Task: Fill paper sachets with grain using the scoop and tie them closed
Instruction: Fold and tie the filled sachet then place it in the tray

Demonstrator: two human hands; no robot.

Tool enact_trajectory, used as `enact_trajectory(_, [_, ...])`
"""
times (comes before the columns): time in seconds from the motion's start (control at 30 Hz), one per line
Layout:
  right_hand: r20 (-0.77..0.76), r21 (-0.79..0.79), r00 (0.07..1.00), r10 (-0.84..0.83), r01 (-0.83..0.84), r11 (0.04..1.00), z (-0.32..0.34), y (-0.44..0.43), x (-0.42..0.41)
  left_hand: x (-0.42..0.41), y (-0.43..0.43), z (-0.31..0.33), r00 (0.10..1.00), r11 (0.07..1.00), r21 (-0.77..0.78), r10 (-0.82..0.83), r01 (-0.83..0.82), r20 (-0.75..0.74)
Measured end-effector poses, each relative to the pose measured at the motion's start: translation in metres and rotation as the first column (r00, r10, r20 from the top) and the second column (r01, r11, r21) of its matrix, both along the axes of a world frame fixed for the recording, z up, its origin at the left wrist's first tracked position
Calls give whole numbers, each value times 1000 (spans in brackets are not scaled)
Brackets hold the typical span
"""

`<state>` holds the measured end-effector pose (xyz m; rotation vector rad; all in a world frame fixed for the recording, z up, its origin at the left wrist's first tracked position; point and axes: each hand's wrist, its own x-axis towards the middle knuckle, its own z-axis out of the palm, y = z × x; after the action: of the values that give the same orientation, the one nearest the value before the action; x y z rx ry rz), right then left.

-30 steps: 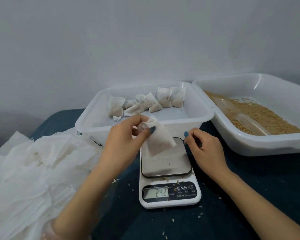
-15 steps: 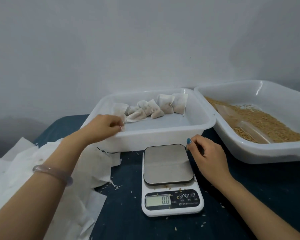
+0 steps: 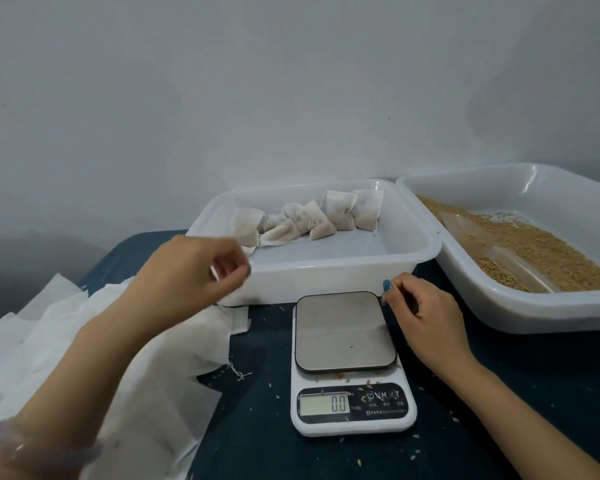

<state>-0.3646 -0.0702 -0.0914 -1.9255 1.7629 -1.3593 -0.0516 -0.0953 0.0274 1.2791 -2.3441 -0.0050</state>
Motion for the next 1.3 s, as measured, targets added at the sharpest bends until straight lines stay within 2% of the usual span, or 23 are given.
enact_trajectory(0.03, [4, 2, 1000, 0, 0, 1000, 0, 0, 0, 2, 8, 0, 997, 992, 126, -32, 23, 75])
enact_trajectory(0.07, [5, 3, 1000, -1, 1, 1000, 1, 0, 0, 5, 13, -5, 977, 972, 236, -53, 3, 207])
enact_trajectory(0.1, [4, 4, 1000, 0, 0, 1000, 1, 0, 0, 7, 18, -13, 918, 961, 271, -53, -60, 393])
enact_trajectory(0.17, [3, 3, 1000, 5, -5, 1000, 1, 0, 1, 13, 21, -35, 709, 961, 222, -42, -163, 704])
enact_trajectory(0.2, [3, 2, 1000, 5, -5, 1000, 1, 0, 1, 13, 22, -43, 626, 965, 188, -32, -185, 779])
enact_trajectory(0.23, [2, 0, 1000, 3, -3, 1000, 1, 1, 1, 13, 22, -47, 592, 969, 150, -5, -196, 806])
enact_trajectory(0.4, [-1, -1, 1000, 11, -11, 1000, 1, 1, 1, 11, 20, -42, 603, 969, -68, 202, -238, 772])
enact_trajectory(0.43, [0, 0, 1000, 10, -10, 1000, 1, 1, 1, 9, 22, -40, 641, 965, -76, 224, -251, 734])
enact_trajectory(0.5, [5, -4, 1000, 11, -11, 1000, 2, 1, 1, 3, 26, -36, 784, 962, -42, 246, -271, 570])
enact_trajectory(0.57, [14, -23, 1000, 25, -25, 999, 3, 1, 1, -7, 30, -33, 929, 978, -50, 206, -200, 307])
enact_trajectory(0.63, [13, -44, 999, 51, -51, 998, 5, 2, 3, -21, 34, -33, 991, 988, -74, 136, -134, 12])
enact_trajectory(0.7, [16, -51, 996, 83, -82, 995, 8, 4, 6, -37, 33, -35, 957, 990, -37, 125, -139, -262])
enact_trajectory(0.77, [69, -43, 987, 143, -141, 989, 12, 5, 11, -53, 27, -41, 859, 979, 138, 197, -148, -472])
enact_trajectory(0.87, [198, -55, 943, 267, -262, 964, 20, 10, 18, -78, 22, -56, 716, 915, 404, 285, -4, -637])
enact_trajectory(1.0, [277, -16, 890, 362, -373, 928, 26, 17, 26, -101, 29, -75, 594, 877, 470, 324, 104, -736])
enact_trajectory(1.1, [276, 8, 904, 325, -340, 940, 27, 17, 28, -101, 33, -84, 586, 870, 469, 303, 151, -752])
enact_trajectory(1.3, [404, -1, 881, 247, -269, 963, 27, 13, 23, -90, 33, -84, 574, 817, 510, 289, 269, -766])
